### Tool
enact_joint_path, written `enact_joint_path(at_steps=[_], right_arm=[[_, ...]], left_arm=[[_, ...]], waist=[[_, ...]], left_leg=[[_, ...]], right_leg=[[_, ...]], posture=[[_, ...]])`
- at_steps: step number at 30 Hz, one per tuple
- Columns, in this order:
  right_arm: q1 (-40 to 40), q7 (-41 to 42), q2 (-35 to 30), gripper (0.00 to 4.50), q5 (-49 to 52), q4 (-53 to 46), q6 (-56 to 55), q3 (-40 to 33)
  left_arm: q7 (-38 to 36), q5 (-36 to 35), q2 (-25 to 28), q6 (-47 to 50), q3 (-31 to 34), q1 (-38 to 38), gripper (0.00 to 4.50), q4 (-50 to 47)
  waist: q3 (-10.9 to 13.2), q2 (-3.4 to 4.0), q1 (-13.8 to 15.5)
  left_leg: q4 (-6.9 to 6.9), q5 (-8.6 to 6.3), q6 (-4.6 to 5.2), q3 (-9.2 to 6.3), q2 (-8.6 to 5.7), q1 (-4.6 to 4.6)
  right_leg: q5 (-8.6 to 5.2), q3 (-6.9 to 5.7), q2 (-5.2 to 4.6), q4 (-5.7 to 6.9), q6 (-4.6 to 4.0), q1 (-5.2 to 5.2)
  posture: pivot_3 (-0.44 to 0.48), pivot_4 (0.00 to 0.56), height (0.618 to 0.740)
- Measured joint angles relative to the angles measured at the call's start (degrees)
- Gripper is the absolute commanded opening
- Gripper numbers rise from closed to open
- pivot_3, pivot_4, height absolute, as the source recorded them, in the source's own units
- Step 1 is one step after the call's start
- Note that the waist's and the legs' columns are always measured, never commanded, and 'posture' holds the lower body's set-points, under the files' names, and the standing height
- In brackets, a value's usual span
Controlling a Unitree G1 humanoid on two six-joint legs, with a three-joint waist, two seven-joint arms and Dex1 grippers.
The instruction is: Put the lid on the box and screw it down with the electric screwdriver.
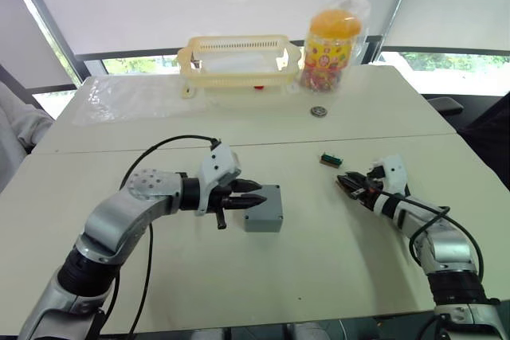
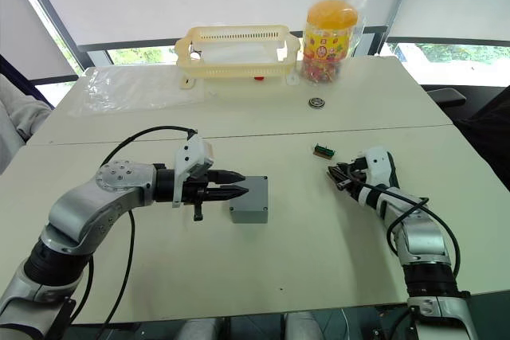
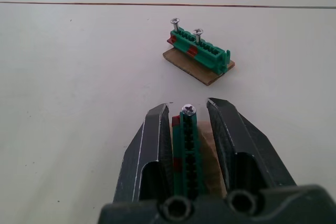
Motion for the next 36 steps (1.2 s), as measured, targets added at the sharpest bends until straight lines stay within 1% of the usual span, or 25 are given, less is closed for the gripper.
enact_joint_path(at_steps=[4, 7, 8, 22, 33, 36], right_arm=[[0.0, -0.1, 0.0, 1.17, 0.4, 0.0, 0.0, -0.4], [0.0, -0.3, 0.0, 0.40, 0.4, 0.0, 0.0, -0.7], [0.0, -0.3, 0.0, 0.03, 0.5, -0.1, -0.1, -0.7], [0.0, -0.9, 0.1, 0.03, 0.5, -1.2, -0.1, -0.9], [0.7, -2.4, 0.0, 0.03, 2.8, -9.3, 2.2, -1.5], [0.4, -2.0, -0.2, 0.03, 4.4, -13.7, 4.7, -1.5]], left_arm=[[0.0, 0.0, -0.1, -0.1, -0.1, 0.0, 1.25, 0.0], [0.0, 0.1, -0.2, -0.1, -0.5, 0.0, 1.25, 0.1], [0.0, 0.1, -0.2, -0.1, -0.7, 0.0, 1.25, 0.2], [0.0, 0.3, -0.1, -0.1, -1.6, 0.0, 1.25, 0.4], [-0.2, 0.3, -0.1, -0.1, -1.7, 0.1, 1.25, 1.0], [-0.3, -0.3, 0.3, 0.1, -0.8, 0.1, 1.25, 1.3]], waist=[[0.0, 0.00, 0.0], [0.0, 0.00, 0.0], [0.0, 0.00, 0.0], [0.0, 0.00, 0.0], [0.0, 0.00, 0.0], [0.0, 0.01, 0.0]], left_leg=[[0.00, 0.00, 0.00, 0.00, 0.00, 0.00], [0.00, 0.00, 0.00, 0.00, 0.00, 0.00], [0.00, 0.00, 0.00, 0.00, 0.00, 0.00], [0.00, 0.00, 0.00, 0.00, 0.00, 0.00], [0.00, 0.00, 0.00, 0.00, 0.00, 0.00], [-0.01, 0.00, 0.00, -0.01, 0.00, -0.01]], right_leg=[[0.00, 0.00, 0.00, 0.00, 0.00, 0.00], [0.00, 0.00, 0.00, 0.00, 0.00, 0.00], [0.00, 0.00, 0.00, 0.00, 0.00, 0.00], [0.00, 0.00, 0.00, 0.00, 0.00, 0.00], [0.00, 0.00, 0.00, 0.00, 0.00, 0.00], [0.00, 0.00, 0.00, 0.00, 0.00, -0.01]], posture=[[0.000, 0.150, 0.740], [0.000, 0.150, 0.740], [0.000, 0.150, 0.740], [0.000, 0.150, 0.740], [0.000, 0.150, 0.740], [0.000, 0.150, 0.740]])
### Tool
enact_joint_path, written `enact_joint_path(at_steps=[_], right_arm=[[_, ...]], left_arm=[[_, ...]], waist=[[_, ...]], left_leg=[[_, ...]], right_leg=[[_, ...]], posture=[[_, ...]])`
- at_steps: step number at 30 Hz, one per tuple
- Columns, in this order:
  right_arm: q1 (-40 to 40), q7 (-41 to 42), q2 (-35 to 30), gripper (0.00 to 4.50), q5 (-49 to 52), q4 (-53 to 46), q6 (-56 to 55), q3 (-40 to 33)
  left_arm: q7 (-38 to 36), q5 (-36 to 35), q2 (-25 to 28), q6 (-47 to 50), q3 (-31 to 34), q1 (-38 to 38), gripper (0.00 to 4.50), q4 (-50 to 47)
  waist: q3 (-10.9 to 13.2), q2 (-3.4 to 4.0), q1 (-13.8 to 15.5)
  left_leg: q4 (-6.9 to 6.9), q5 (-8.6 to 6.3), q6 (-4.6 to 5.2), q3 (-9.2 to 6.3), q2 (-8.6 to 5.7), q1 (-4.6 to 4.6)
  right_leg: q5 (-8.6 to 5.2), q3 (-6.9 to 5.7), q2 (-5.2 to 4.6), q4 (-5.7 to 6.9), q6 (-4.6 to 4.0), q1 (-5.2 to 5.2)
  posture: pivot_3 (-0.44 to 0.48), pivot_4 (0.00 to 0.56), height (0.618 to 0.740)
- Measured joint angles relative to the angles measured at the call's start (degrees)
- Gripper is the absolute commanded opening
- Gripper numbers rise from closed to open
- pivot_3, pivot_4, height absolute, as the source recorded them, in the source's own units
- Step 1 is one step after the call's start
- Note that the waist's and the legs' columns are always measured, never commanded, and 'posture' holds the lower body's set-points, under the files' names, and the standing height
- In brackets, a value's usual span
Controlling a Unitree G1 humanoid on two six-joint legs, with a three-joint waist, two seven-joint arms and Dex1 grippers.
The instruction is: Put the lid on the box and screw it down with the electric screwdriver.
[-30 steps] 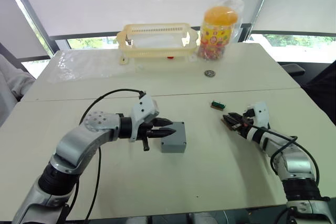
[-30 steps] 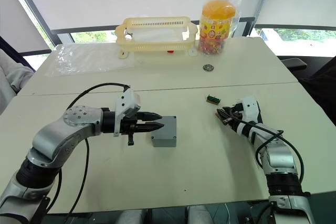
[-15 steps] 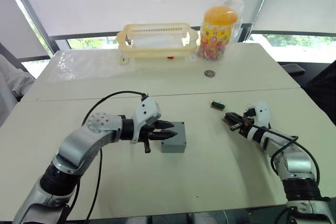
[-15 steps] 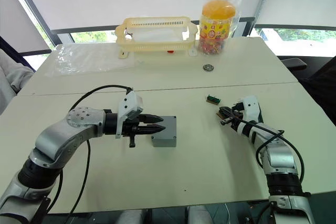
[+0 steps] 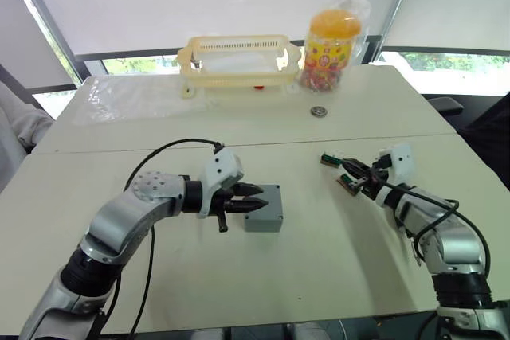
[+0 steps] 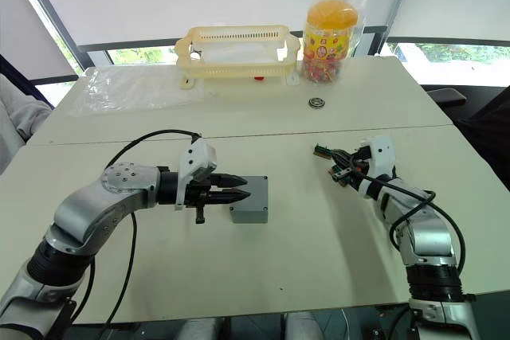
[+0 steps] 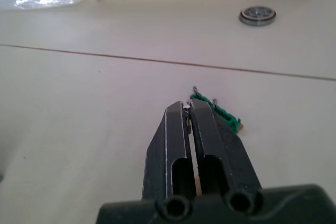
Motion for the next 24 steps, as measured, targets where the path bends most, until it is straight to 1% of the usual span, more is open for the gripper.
enact_joint_path(at_steps=[3, 6, 11, 18, 24], right_arm=[[-1.7, 2.3, -0.7, 0.03, 2.4, -6.2, 3.6, 1.7], [-4.2, 4.7, -0.9, 0.03, 4.4, -11.3, 7.1, 5.4], [-5.1, 7.0, -0.8, 0.03, 5.3, -13.2, 9.7, 10.0], [-5.1, 9.9, -0.7, 0.03, 3.7, -11.0, 8.6, 13.9], [-4.7, 11.0, 0.0, 0.03, 2.0, -9.9, 6.9, 16.0]], left_arm=[[0.0, -1.1, 1.3, 0.6, 3.1, -0.4, 1.25, 0.7], [-1.5, -0.9, 6.0, 0.7, 4.6, -0.5, 1.25, 1.2], [-3.8, 0.7, 10.1, -1.3, 4.9, 1.2, 1.25, 1.6], [-3.9, 2.7, 10.3, -3.6, 4.9, 2.8, 1.25, 2.7], [-3.5, 2.8, 9.2, -3.9, 4.9, 3.4, 1.25, 3.1]], waist=[[0.0, 0.00, -0.3], [0.0, 0.01, -0.4], [0.0, 0.00, 0.2], [0.0, -0.01, 0.0], [0.0, -0.01, 0.0]], left_leg=[[-0.02, 0.00, 0.00, -0.02, 0.03, 0.04], [-0.10, 0.00, 0.00, -0.03, 0.04, 0.07], [-0.02, 0.00, 0.00, -0.01, 0.00, 0.02], [-0.04, 0.00, 0.00, -0.01, 0.01, 0.02], [-0.04, 0.00, 0.00, -0.01, 0.02, 0.02]], right_leg=[[0.00, 0.00, 0.05, 0.02, 0.00, -0.01], [-0.01, -0.01, 0.08, 0.02, -0.02, -0.01], [-0.01, -0.01, -0.01, -0.02, -0.01, 0.02], [-0.01, -0.01, 0.01, -0.02, -0.02, 0.00], [-0.01, -0.01, 0.01, -0.01, -0.01, 0.00]], posture=[[0.000, 0.150, 0.740], [0.000, 0.150, 0.740], [0.000, 0.150, 0.740], [0.000, 0.150, 0.740], [0.000, 0.150, 0.740]])
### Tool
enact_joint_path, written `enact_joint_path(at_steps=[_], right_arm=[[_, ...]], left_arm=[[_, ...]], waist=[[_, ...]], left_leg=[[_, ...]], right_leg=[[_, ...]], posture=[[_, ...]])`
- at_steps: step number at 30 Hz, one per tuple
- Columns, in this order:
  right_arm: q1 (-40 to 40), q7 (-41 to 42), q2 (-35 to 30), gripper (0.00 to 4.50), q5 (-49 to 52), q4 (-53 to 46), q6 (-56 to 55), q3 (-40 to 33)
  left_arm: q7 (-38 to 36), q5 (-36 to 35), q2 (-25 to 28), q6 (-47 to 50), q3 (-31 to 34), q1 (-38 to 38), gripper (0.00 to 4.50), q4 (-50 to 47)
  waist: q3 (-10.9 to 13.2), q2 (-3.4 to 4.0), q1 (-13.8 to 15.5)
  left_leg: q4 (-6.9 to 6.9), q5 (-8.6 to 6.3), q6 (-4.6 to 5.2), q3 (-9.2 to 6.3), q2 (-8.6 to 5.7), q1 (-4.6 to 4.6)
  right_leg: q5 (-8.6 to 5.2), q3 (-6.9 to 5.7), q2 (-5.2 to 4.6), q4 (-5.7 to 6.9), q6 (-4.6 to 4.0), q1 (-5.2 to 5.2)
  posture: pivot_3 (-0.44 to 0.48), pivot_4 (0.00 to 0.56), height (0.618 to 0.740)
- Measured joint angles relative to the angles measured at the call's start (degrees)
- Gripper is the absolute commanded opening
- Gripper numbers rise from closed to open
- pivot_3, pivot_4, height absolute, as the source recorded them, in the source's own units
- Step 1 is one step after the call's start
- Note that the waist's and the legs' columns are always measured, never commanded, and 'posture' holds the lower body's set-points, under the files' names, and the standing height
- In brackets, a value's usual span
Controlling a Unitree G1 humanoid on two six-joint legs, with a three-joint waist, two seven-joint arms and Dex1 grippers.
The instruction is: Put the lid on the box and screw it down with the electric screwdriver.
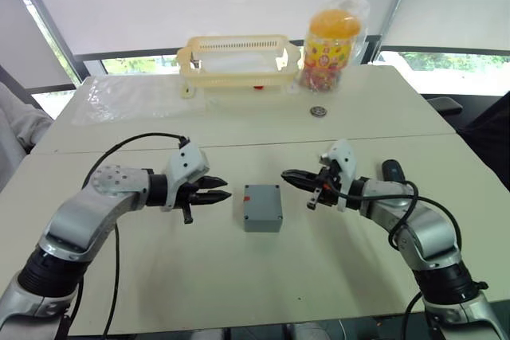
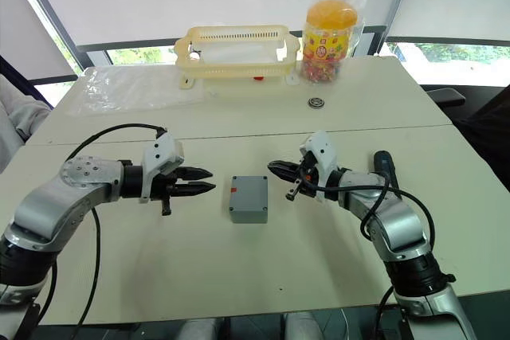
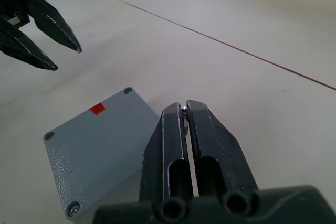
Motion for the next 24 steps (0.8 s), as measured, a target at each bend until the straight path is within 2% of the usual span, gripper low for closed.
enact_joint_path(at_steps=[24], right_arm=[[-0.2, 1.4, 2.6, 0.03, -3.7, 5.2, -2.9, 2.3]], left_arm=[[0.8, 1.3, -1.8, -1.3, -0.1, 1.2, 1.25, 1.2]], waist=[[0.0, 0.00, 0.0]], left_leg=[[0.00, 0.00, 0.00, 0.00, 0.00, 0.01]], right_leg=[[0.00, 0.00, 0.00, 0.00, 0.00, 0.00]], posture=[[0.000, 0.150, 0.740]])
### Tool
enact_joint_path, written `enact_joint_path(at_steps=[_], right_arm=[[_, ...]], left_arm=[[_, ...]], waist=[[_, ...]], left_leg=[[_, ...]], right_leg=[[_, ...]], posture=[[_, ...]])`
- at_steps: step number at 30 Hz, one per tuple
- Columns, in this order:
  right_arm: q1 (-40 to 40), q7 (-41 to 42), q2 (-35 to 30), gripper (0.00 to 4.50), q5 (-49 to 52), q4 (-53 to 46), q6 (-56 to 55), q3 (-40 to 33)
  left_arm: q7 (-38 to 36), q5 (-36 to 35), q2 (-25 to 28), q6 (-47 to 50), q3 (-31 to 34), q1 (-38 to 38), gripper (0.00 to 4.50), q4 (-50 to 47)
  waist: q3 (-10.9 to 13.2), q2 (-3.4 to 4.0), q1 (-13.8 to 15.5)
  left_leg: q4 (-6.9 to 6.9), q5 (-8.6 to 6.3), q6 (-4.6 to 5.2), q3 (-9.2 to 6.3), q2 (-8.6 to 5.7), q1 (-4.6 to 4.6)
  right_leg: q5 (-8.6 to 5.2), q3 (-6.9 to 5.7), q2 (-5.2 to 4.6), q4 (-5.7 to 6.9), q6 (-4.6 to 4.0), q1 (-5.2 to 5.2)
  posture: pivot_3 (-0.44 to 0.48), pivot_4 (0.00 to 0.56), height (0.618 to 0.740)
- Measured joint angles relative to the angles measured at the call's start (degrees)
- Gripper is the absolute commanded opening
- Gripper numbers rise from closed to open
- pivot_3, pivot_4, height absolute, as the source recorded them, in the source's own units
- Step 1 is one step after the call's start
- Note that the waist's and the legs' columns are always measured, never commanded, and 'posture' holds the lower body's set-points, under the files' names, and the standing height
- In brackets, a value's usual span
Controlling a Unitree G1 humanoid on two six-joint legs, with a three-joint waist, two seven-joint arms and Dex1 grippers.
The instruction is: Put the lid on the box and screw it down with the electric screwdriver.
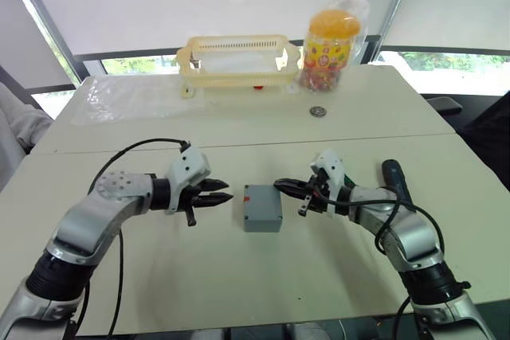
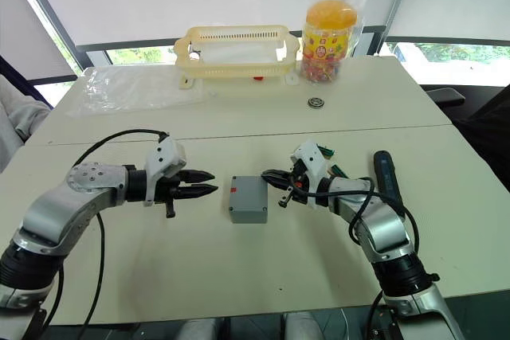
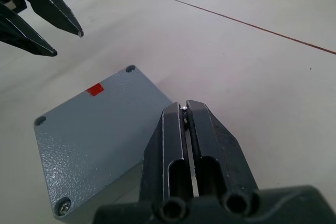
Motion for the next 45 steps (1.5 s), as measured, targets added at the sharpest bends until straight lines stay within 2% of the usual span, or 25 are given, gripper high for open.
enact_joint_path(at_steps=[5, 6, 8, 13, 19, 24, 25, 28, 32, 35, 37, 41, 45], right_arm=[[-0.3, 0.4, 0.3, 0.03, -0.5, 0.5, -0.6, 0.1], [-0.3, 0.4, 0.3, 0.29, -0.6, 0.5, -0.6, 0.1], [-0.3, 0.4, 0.4, 0.88, -0.8, 0.5, -0.7, 0.1], [-0.3, 1.2, 0.2, 3.55, -0.7, 0.4, -0.6, 0.0], [-1.7, 2.0, -1.5, 3.55, 1.7, -1.9, 1.0, -3.0], [-4.7, 0.7, -6.4, 3.55, 7.4, -4.8, 9.6, -11.0], [-5.0, 0.3, -8.2, 3.55, 8.8, -5.2, 12.3, -12.9], [-6.5, 0.6, -17.5, 4.42, 11.5, -4.8, 21.1, -17.2], [-12.0, 3.7, -32.9, 4.47, 14.1, 1.2, 35.5, -19.7], [-15.3, 9.3, -47.3, 4.47, 17.0, 3.6, 48.7, -13.0], [-15.5, 13.2, -53.3, 4.47, 18.1, 4.3, 52.9, -8.6], [-16.0, 17.6, -55.6, 4.47, 18.2, 6.4, 54.7, -1.8], [-19.2, 17.6, -55.1, 4.47, 15.9, 12.2, 56.7, 3.6]], left_arm=[[0.3, 0.0, -0.1, 0.0, 0.0, 0.0, 1.25, 0.0], [0.3, 0.0, -0.1, 0.0, 0.0, 0.0, 1.25, 0.0], [0.3, 0.0, -0.1, 0.0, 0.0, 0.0, 1.25, 0.0], [0.4, -0.1, -0.5, 0.1, 0.0, -0.1, 1.25, 0.0], [-0.6, -1.9, -1.2, 1.3, 0.5, -3.4, 1.25, 1.8], [-2.8, -3.7, -2.2, 1.5, 0.5, -7.1, 1.25, 3.7], [-3.6, -4.1, -2.6, 1.5, 0.4, -8.1, 1.25, 4.0], [-6.6, -4.8, -3.4, 0.6, -0.3, -11.8, 1.25, 4.8], [-8.3, -2.5, -8.4, -4.6, -4.2, -15.1, 1.25, 7.8], [-8.6, -2.5, -11.9, -5.3, -6.3, -15.0, 1.25, 7.4], [-8.6, -2.5, -13.0, -5.5, -6.6, -14.7, 1.25, 6.8], [-8.3, -2.5, -15.3, -6.4, -7.8, -14.6, 1.25, 4.8], [-7.1, -2.5, -17.2, -6.6, -8.5, -12.9, 1.25, 4.2]], waist=[[0.0, 0.00, 0.0], [0.0, 0.00, 0.0], [0.0, 0.00, 0.0], [0.0, 0.00, 0.0], [0.0, 0.00, 0.1], [0.0, -0.01, 0.2], [0.0, 0.00, 0.3], [0.0, 0.04, 0.4], [0.0, 0.06, 0.3], [0.1, 0.13, 0.0], [0.1, 0.11, -0.2], [0.1, 0.15, -0.2], [0.1, 0.16, 0.1]], left_leg=[[0.00, 0.00, 0.00, 0.00, 0.00, 0.00], [0.00, 0.00, 0.00, 0.00, 0.00, 0.00], [0.00, 0.00, 0.00, 0.00, 0.00, 0.00], [0.00, 0.00, 0.00, 0.00, 0.00, 0.00], [0.02, 0.00, 0.00, 0.00, -0.01, -0.01], [0.02, 0.00, 0.00, -0.02, -0.01, -0.03], [0.03, 0.00, 0.00, -0.01, -0.02, -0.05], [0.05, 0.00, 0.00, 0.00, -0.06, -0.10], [0.04, 0.00, 0.01, 0.08, -0.07, -0.10], [-0.06, -0.06, 0.10, 0.13, 0.00, -0.10], [-0.04, -0.17, 0.31, 0.15, 0.05, -0.09], [0.06, -0.18, 0.31, 0.28, 0.06, -0.09], [0.06, -0.18, 0.30, 0.34, 0.04, -0.13]], right_leg=[[0.00, 0.00, 0.00, 0.00, 0.00, 0.00], [0.00, 0.00, 0.00, 0.00, 0.00, 0.00], [0.00, 0.00, 0.00, 0.00, 0.00, 0.00], [0.00, 0.00, 0.00, 0.00, 0.00, 0.00], [0.00, 0.00, -0.01, 0.00, 0.00, 0.00], [0.00, -0.02, -0.01, 0.00, 0.00, 0.00], [0.00, -0.02, -0.03, 0.00, 0.00, 0.00], [0.00, -0.03, -0.06, -0.04, 0.00, 0.00], [0.00, 0.01, -0.09, -0.17, 0.00, 0.00], [0.00, 0.05, -0.03, -0.18, -0.01, -0.10], [-0.01, 0.07, 0.05, -0.19, -0.02, -0.13], [-0.01, 0.13, 0.03, -0.20, -0.01, -0.12], [-0.01, 0.16, -0.02, -0.27, 0.00, -0.13]], posture=[[0.000, 0.150, 0.740], [0.000, 0.150, 0.740], [0.000, 0.150, 0.740], [0.000, 0.150, 0.740], [0.000, 0.150, 0.740], [0.000, 0.150, 0.740], [0.000, 0.150, 0.740], [0.000, 0.150, 0.740], [0.000, 0.150, 0.740], [0.000, 0.150, 0.740], [0.000, 0.150, 0.740], [0.000, 0.150, 0.740], [0.000, 0.150, 0.740]])
